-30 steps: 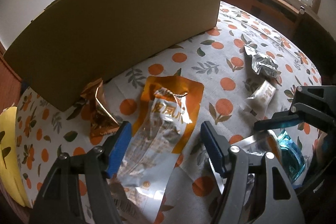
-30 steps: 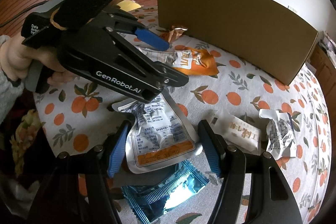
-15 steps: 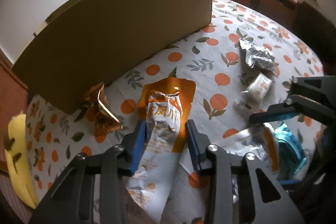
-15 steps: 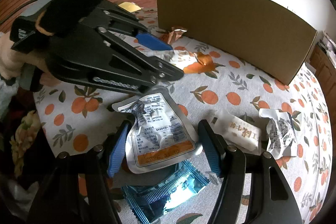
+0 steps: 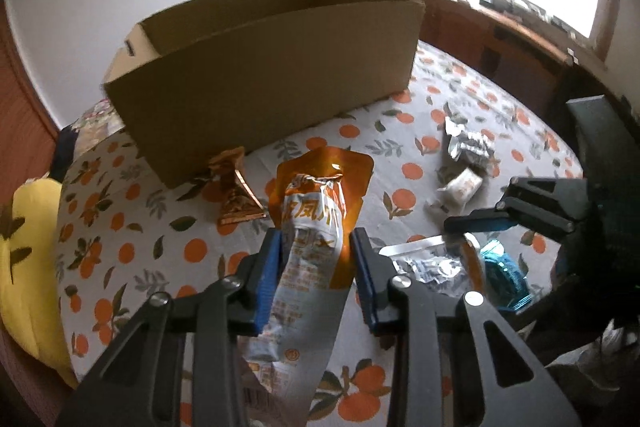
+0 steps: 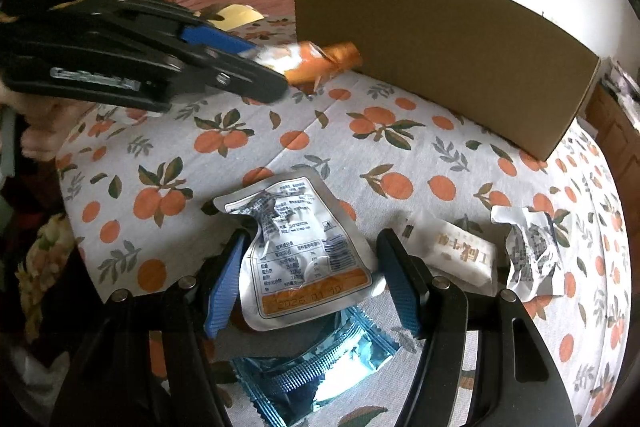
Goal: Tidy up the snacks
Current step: 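Grasp the silver orange-striped packet with the right tool, then carry both held packets over the cardboard box and open both tools, then withdraw both tools from the box back to the snack pile, then grasp the gold wrapper with left tool while right tool grasps blue-edged silver packet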
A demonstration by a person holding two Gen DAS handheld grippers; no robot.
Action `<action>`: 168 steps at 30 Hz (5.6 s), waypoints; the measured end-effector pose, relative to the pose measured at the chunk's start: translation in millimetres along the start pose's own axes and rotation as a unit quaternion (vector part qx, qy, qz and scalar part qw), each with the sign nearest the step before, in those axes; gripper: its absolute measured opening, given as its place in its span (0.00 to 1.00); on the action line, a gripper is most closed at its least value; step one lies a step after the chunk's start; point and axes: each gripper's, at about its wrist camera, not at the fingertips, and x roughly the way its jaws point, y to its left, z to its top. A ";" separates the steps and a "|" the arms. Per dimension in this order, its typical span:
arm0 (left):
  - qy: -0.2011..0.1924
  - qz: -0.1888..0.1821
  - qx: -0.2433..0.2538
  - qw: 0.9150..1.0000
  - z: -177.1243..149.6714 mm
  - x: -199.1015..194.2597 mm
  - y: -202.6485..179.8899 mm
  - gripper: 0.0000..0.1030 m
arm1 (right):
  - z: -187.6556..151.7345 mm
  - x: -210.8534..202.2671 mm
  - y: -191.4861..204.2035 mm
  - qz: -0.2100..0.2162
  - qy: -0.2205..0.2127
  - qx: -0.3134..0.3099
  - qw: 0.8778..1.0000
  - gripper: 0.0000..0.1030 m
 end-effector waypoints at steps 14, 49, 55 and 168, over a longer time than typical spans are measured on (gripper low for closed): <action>-0.050 -0.006 -0.039 0.998 -33.3 -48.3 -4.7 0.33 | 15.4 3.6 1.5 0.008 0.039 0.014 0.999 0.59; -0.142 0.016 -0.025 0.989 52.4 -80.1 1.0 0.33 | 94.7 -93.2 -60.8 -0.047 -0.068 0.006 0.997 0.60; -0.150 0.020 -0.019 0.988 84.8 -68.8 10.6 0.33 | 121.3 -89.2 -83.4 -0.057 -0.077 0.001 0.995 0.60; -0.028 0.079 -0.108 0.991 22.9 71.5 42.4 0.53 | -5.8 -22.3 -128.0 -0.080 -0.051 0.127 0.987 0.82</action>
